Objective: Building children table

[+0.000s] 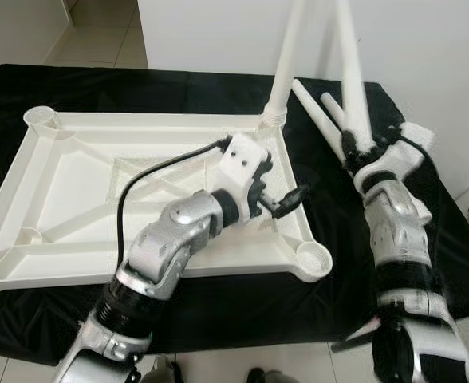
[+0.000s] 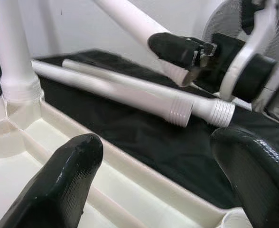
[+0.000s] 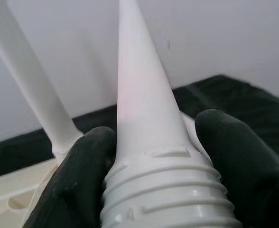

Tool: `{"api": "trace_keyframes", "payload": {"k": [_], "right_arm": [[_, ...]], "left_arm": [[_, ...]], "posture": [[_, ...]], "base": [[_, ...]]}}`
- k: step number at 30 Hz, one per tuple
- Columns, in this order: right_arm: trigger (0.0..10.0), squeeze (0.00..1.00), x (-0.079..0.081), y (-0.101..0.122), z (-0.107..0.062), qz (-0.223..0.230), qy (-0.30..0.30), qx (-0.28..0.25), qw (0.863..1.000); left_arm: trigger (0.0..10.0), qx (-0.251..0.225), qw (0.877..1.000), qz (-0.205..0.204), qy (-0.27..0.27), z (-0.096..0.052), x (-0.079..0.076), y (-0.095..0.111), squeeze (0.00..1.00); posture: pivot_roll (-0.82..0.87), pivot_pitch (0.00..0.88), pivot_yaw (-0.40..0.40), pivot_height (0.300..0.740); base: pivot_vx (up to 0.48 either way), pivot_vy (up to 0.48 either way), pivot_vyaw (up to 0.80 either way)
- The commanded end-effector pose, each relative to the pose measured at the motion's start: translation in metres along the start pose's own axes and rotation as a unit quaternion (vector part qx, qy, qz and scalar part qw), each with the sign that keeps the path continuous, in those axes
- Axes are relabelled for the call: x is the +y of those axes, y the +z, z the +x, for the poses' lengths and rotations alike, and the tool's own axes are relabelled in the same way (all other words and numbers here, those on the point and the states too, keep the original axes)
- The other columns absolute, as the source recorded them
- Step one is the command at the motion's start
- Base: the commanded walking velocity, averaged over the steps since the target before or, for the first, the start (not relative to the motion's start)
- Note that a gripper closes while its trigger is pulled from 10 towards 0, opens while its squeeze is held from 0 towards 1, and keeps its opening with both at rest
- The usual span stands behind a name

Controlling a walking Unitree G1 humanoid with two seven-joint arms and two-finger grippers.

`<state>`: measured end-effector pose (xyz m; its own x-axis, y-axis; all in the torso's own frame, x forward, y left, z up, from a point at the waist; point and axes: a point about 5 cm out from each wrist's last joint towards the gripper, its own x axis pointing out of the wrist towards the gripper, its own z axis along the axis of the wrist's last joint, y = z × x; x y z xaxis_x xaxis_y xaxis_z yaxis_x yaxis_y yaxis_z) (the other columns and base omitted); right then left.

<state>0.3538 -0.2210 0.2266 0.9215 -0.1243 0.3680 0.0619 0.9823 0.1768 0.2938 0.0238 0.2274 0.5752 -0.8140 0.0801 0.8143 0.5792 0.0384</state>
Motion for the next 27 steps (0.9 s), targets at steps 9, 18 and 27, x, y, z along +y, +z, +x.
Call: {"api": "trace_keyframes", "payload": {"k": [9,18,27], "right_arm": [[10.0,0.0,0.016,0.039,-0.019,0.021,0.035,-0.15,0.988],[10.0,0.0,0.032,0.05,-0.038,-0.041,0.064,-0.198,0.977],[10.0,0.0,0.059,0.077,-0.046,-0.059,0.118,-0.264,0.956]], "left_arm": [[10.0,-0.039,0.998,0.029,-0.044,-0.006,-0.005,0.003,0.0],[10.0,-0.057,0.997,0.047,-0.019,-0.012,0.009,0.006,0.0],[10.0,-0.069,0.997,0.033,-0.029,-0.013,0.017,0.013,0.0]], "posture": [[-0.02,0.1,0.004,0.74],[0.01,0.087,0.002,0.74],[0.0,0.078,0.027,0.74]], "base": [[0.0,0.0,0.0],[0.0,0.0,0.0],[0.0,0.0,0.0]]}}
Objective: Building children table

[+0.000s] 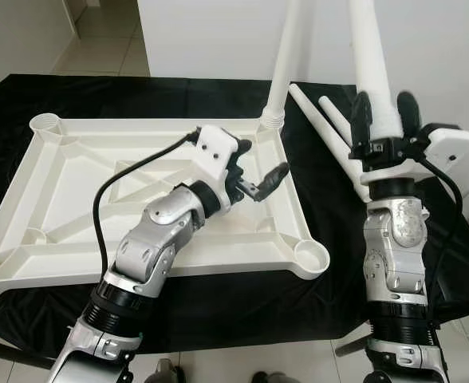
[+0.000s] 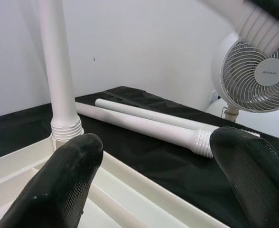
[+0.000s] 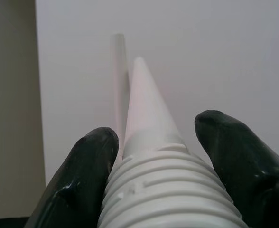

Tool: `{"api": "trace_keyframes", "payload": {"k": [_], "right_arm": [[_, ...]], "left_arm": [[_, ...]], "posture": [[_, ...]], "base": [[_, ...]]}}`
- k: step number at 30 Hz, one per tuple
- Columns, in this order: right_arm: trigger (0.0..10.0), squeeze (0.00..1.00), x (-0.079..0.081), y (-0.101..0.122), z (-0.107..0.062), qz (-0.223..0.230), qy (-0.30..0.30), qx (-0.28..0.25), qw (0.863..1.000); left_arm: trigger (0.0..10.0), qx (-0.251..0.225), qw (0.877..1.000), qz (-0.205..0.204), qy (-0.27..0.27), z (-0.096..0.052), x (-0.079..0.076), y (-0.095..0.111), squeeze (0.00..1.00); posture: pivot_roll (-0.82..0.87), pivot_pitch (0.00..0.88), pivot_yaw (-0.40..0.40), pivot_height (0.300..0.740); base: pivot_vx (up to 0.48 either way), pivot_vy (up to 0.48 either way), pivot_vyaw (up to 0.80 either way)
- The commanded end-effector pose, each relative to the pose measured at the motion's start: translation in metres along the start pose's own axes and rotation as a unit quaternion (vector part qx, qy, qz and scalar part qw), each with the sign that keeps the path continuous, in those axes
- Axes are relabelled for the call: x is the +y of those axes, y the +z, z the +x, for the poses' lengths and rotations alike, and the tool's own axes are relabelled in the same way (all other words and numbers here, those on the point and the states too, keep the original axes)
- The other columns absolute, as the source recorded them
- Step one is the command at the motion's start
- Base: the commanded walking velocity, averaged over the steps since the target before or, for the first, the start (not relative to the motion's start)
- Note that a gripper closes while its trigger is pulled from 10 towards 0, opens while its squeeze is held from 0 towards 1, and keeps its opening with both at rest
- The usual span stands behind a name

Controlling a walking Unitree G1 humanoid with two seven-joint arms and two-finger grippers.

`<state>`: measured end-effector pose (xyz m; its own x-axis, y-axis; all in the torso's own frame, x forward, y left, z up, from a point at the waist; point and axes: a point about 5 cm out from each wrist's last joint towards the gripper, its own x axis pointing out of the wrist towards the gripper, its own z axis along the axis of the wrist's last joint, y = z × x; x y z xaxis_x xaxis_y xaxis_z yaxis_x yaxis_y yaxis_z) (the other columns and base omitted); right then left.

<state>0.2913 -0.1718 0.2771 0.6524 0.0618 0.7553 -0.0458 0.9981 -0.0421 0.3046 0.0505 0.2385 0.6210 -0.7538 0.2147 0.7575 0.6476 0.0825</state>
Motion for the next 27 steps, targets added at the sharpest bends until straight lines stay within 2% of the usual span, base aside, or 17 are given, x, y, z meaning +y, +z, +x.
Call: {"api": "trace_keyframes", "payload": {"k": [1,8,14,20,27], "right_arm": [[10.0,0.0,0.006,0.017,0.009,-0.004,0.015,-0.047,0.999],[10.0,0.0,0.018,0.037,0.02,-0.017,0.05,-0.094,0.994],[10.0,0.0,0.034,0.049,0.022,-0.036,0.097,-0.123,0.987],[10.0,0.0,0.029,0.062,0.033,-0.035,0.077,-0.146,0.986],[10.0,0.0,0.025,0.064,0.035,-0.049,0.059,-0.156,0.985]], "left_arm": [[10.0,-0.007,0.998,-0.001,-0.07,0.002,-0.008,0.002,0.0],[10.0,-0.011,0.997,0.001,-0.073,0.003,-0.006,0.003,0.0],[10.0,-0.009,0.997,-0.007,-0.072,0.003,-0.005,0.002,0.0],[10.0,-0.011,0.997,-0.005,-0.076,0.005,-0.006,0.004,0.0],[10.0,-0.014,0.997,-0.005,-0.075,0.007,-0.006,0.005,0.0]], "posture": [[0.0,0.078,0.033,0.74],[0.0,0.077,0.041,0.74],[0.0,0.077,0.041,0.74],[-0.01,0.079,0.044,0.74],[-0.01,0.071,0.038,0.74]], "base": [[0.0,0.0,0.0],[0.0,0.0,0.0],[0.0,0.0,0.0],[0.0,0.0,0.0],[0.0,0.0,0.0]]}}
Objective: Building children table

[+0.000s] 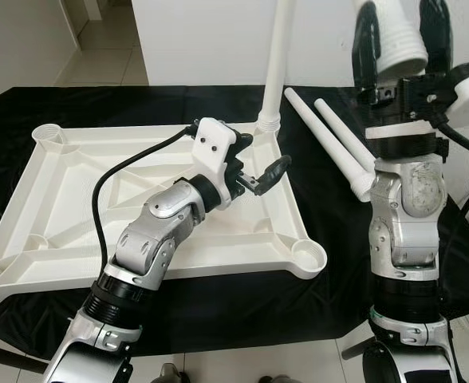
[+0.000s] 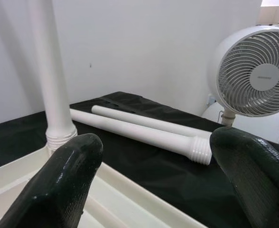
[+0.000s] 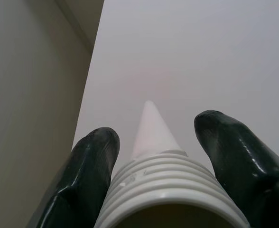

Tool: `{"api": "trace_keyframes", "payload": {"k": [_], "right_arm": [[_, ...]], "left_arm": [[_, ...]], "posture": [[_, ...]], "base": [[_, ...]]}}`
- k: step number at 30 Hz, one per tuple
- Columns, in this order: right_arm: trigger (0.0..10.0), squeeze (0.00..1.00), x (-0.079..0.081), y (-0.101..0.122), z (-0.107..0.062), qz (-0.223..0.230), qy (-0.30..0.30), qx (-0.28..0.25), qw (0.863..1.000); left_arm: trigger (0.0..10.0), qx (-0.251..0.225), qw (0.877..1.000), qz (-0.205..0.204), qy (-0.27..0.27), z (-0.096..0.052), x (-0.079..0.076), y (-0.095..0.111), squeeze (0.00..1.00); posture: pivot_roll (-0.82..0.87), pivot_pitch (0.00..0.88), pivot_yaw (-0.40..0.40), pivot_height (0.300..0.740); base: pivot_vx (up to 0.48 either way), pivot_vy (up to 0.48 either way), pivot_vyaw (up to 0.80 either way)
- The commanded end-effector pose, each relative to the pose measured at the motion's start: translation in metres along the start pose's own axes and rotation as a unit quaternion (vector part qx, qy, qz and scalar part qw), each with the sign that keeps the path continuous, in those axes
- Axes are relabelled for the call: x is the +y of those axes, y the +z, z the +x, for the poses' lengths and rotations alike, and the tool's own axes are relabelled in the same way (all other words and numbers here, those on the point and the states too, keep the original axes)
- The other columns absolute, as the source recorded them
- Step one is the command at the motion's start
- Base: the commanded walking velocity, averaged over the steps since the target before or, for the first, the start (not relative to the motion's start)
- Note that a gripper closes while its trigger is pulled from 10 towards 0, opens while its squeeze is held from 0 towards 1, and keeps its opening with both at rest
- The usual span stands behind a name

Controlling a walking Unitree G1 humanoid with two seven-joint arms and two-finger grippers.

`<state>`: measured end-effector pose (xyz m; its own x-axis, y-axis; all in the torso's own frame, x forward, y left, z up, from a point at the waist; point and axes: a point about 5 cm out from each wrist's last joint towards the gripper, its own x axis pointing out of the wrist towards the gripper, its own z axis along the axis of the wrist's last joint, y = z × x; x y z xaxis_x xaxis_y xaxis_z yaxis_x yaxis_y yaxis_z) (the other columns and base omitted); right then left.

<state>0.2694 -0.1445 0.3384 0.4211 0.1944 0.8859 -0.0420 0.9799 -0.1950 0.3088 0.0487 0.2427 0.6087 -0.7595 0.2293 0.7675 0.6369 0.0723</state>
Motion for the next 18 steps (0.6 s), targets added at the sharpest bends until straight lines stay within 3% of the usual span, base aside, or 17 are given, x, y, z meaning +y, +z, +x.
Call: {"api": "trace_keyframes", "payload": {"k": [1,10,12,18], "right_arm": [[10.0,0.0,-0.001,0.007,0.004,-0.007,0.002,-0.025,1.0],[10.0,0.0,0.005,0.002,0.002,-0.009,0.045,-0.011,0.999],[10.0,0.0,0.009,-0.007,-0.009,-0.011,0.068,0.017,0.998],[10.0,0.0,0.013,-0.015,-0.022,-0.013,0.093,0.046,0.995]], "left_arm": [[10.0,-0.007,0.998,0.0,-0.069,0.002,-0.009,0.002,0.0],[10.0,-0.016,0.997,-0.021,-0.07,0.003,-0.008,0.005,0.0],[10.0,-0.018,0.996,-0.047,-0.076,0.005,-0.008,0.005,0.0],[10.0,-0.012,0.995,-0.054,-0.087,0.007,-0.007,0.005,0.0]], "posture": [[-0.01,0.071,0.038,0.74],[-0.01,0.065,0.031,0.74],[-0.01,0.073,0.027,0.74],[-0.02,0.079,0.027,0.74]], "base": [[0.0,0.0,0.0],[0.0,0.0,0.0],[0.0,0.0,0.0],[0.0,0.0,0.0]]}}
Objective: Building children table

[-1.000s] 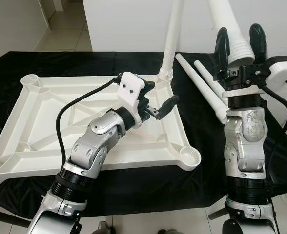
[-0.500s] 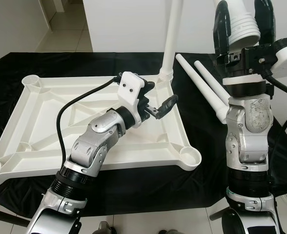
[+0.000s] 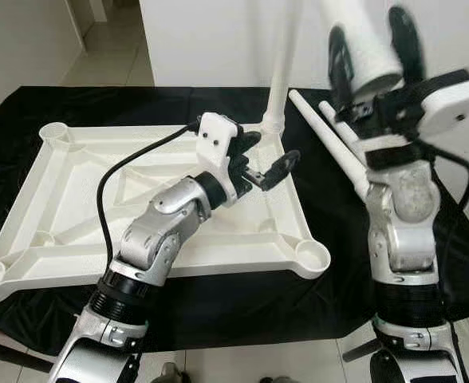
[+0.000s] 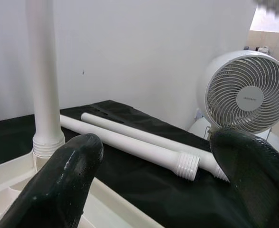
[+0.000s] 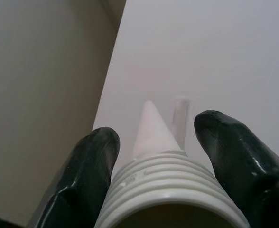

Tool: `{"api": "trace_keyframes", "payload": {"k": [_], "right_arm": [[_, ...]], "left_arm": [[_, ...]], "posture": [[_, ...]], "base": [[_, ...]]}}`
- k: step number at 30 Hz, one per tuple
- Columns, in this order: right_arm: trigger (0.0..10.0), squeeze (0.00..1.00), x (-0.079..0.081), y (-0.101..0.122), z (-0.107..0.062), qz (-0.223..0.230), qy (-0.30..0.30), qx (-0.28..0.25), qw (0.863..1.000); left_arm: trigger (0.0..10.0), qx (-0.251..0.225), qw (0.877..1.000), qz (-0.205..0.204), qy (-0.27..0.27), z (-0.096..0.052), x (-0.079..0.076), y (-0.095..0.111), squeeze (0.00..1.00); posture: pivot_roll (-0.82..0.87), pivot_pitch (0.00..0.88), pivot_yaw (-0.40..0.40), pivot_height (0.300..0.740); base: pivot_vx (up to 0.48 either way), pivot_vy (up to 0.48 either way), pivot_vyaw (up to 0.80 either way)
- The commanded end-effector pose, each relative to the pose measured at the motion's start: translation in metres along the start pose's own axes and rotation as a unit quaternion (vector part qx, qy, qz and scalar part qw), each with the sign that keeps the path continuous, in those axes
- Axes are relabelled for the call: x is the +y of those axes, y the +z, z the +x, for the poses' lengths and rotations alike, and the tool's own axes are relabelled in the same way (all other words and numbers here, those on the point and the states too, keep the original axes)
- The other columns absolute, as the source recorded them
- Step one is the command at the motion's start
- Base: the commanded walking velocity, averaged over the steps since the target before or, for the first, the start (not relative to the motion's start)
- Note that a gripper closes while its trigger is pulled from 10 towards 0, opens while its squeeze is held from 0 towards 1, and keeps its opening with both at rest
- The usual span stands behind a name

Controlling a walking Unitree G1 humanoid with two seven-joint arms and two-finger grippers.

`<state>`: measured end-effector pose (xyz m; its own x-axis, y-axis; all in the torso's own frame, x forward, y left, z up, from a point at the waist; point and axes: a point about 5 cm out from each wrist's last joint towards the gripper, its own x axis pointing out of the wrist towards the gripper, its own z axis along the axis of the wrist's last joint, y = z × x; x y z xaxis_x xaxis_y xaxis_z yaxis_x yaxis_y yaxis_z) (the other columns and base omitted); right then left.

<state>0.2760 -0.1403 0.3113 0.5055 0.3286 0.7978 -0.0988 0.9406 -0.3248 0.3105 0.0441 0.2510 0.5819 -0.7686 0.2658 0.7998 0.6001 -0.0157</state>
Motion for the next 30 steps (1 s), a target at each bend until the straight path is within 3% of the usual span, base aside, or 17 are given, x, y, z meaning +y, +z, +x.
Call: {"api": "trace_keyframes", "payload": {"k": [1,2,5,8,12,19,20,21,22,30], "right_arm": [[10.0,0.0,0.006,-0.001,-0.006,-0.006,0.03,0.006,1.0],[10.0,0.0,0.009,-0.005,-0.015,0.004,0.045,0.029,0.999],[10.0,0.0,0.01,-0.006,-0.017,0.007,0.048,0.033,0.998],[10.0,0.0,0.017,-0.009,-0.029,0.022,0.061,0.055,0.996],[10.0,0.0,0.02,-0.01,-0.034,0.028,0.07,0.065,0.995],[10.0,0.0,0.026,-0.011,-0.045,0.046,0.086,0.087,0.991],[10.0,0.0,0.026,-0.011,-0.047,0.051,0.089,0.091,0.991],[10.0,0.0,0.026,-0.011,-0.047,0.051,0.089,0.091,0.991],[10.0,0.0,0.026,-0.011,-0.048,0.054,0.09,0.095,0.99],[10.0,0.0,0.014,-0.014,-0.054,0.091,0.046,0.118,0.988]], "left_arm": [[10.0,0.012,0.997,-0.016,-0.075,0.001,-0.004,-0.002,0.0],[10.0,0.007,0.997,-0.044,-0.066,0.003,0.0,0.0,0.0],[10.0,0.005,0.997,-0.051,-0.064,0.003,0.001,0.0,0.0],[10.0,0.015,0.993,-0.109,-0.052,0.003,0.006,-0.005,0.0],[10.0,0.024,0.99,-0.129,-0.05,0.003,0.007,-0.009,0.0],[10.0,0.046,0.971,-0.233,-0.042,0.0,0.015,-0.029,0.0],[10.0,0.045,0.969,-0.24,-0.039,-0.001,0.017,-0.031,0.66],[10.0,0.045,0.969,-0.24,-0.039,-0.001,0.017,-0.031,0.66],[10.0,0.046,0.968,-0.243,-0.036,-0.002,0.019,-0.032,1.0],[10.0,0.049,0.971,-0.233,-0.025,-0.008,0.026,-0.03,1.0]], "posture": [[-0.02,0.084,0.029,0.74],[-0.02,0.084,0.029,0.74],[-0.02,0.084,0.029,0.74],[-0.03,0.099,0.028,0.74],[-0.03,0.099,0.028,0.74],[-0.05,0.111,0.027,0.74],[-0.05,0.111,0.027,0.74],[-0.05,0.111,0.027,0.74],[-0.05,0.113,0.025,0.74],[-0.05,0.116,0.022,0.74]], "base": [[0.0,0.0,0.0],[0.0,0.0,0.0],[0.0,0.0,0.0],[0.0,0.0,0.0],[0.0,0.0,0.0],[0.0,0.0,0.0],[0.0,0.0,0.0],[0.0,0.0,0.0],[0.0,0.0,0.0],[0.0,0.0,0.0]]}}
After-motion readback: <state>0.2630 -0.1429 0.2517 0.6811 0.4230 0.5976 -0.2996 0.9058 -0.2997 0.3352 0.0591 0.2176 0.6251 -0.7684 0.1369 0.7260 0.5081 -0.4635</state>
